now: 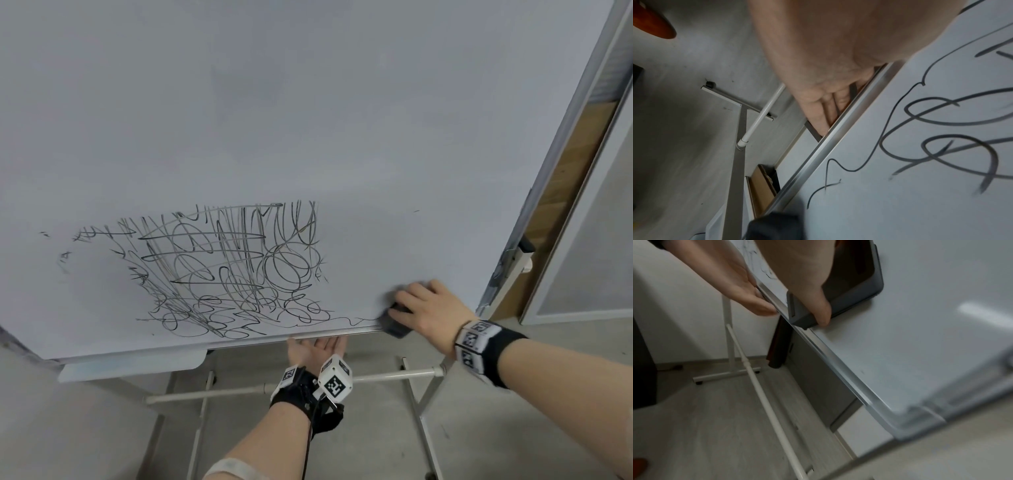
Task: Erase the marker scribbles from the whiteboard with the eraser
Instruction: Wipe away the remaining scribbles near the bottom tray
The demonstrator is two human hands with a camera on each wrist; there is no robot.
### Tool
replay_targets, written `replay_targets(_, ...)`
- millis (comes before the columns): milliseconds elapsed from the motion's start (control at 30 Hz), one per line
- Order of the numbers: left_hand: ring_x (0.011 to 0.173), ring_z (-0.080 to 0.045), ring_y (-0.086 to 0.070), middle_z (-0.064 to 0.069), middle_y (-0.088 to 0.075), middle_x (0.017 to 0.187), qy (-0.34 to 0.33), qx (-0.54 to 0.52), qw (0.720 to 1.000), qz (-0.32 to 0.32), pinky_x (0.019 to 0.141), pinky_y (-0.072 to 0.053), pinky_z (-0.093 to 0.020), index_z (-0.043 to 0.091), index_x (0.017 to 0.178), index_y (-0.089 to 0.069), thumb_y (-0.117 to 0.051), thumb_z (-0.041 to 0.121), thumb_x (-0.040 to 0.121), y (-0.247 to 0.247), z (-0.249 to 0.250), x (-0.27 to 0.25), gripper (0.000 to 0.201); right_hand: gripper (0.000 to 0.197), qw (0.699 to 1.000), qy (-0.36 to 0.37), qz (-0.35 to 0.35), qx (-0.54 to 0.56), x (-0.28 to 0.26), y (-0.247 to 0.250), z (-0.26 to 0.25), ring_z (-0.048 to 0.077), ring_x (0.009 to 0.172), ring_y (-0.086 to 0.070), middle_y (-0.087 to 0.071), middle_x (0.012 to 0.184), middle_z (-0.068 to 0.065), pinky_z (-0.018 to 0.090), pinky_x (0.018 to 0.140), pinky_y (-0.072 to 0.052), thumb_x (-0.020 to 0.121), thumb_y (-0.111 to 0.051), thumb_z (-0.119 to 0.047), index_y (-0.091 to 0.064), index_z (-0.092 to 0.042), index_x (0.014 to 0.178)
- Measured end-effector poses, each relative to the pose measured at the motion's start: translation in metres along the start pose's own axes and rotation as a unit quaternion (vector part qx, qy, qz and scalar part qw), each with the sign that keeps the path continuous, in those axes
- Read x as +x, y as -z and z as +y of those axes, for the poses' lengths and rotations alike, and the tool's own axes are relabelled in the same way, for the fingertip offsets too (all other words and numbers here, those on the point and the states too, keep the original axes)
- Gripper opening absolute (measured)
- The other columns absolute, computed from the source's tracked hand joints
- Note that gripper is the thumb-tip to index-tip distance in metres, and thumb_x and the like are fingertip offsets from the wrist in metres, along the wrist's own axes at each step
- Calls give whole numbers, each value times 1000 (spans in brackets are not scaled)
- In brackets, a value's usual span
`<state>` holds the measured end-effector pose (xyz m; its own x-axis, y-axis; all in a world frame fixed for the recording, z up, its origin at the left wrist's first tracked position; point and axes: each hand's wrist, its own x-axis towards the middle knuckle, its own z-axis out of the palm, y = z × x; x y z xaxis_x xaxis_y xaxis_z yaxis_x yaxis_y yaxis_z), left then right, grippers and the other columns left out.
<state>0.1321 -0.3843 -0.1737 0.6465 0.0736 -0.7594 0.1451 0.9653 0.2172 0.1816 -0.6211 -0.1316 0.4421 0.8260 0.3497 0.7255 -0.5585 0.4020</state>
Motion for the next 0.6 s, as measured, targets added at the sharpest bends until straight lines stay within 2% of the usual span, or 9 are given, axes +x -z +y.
replay_targets(67,146,-39,-27,-17,-25,160,3,-3,1000,-1,112,-31,-59,21,157,-17,-25,59,102,-1,0,-4,67,30,1000,-5,-22,-17,-14,3,14,28,95,-49,-62,102,5,38,74,-31,66,-65,-10,-71,-20,94)
replay_targets(133,145,-39,-28,-17,-26,159,4,-3,1000,2,111,-31,-58,19,156,-18,-25,59,101,-1,0,-3,68,31,999,-11,-28,-16,-15,2,15,28,94,-50,-62,101,5,38,74,-31,66,-64,-9,-71,-19,95)
replay_targets(200,145,-38,-30,-17,-29,158,7,1,1000,5,110,-32,-58,18,155,-21,-26,60,101,-1,2,-2,68,27,1000,-16,1,-4,-5,1,6,28,94,-48,-62,100,5,38,75,-31,72,-61,-8,-70,-17,96)
replay_targets(300,143,-37,-34,-19,-35,155,-2,7,1000,0,110,-33,-56,17,153,-27,-26,60,100,0,1,-3,68,27,999,-14,47,15,21,-4,-23,26,95,-47,-61,98,4,38,77,-33,83,-47,-11,-70,-19,95)
replay_targets(400,142,-34,-35,-17,-39,152,-15,19,1000,10,110,-31,-50,20,152,-30,-25,55,102,0,-3,-2,62,23,999,-6,35,36,47,-12,-54,25,101,-49,-61,104,1,40,81,-40,79,-62,-17,-70,-21,100)
replay_targets(467,139,-31,-38,-15,-44,147,-18,26,999,16,110,-30,-46,22,151,-32,-25,54,102,3,-1,1,60,28,998,-7,20,54,56,-14,-63,25,103,-52,-61,107,1,40,82,-43,73,-70,-17,-70,-21,101)
replay_targets(600,141,-36,-35,-20,-40,151,-18,27,999,-4,105,-35,-52,17,152,-29,-24,54,103,4,1,1,62,30,999,8,26,41,46,-12,-49,26,101,-51,-62,105,2,40,82,-36,72,-62,-15,-71,-21,100)
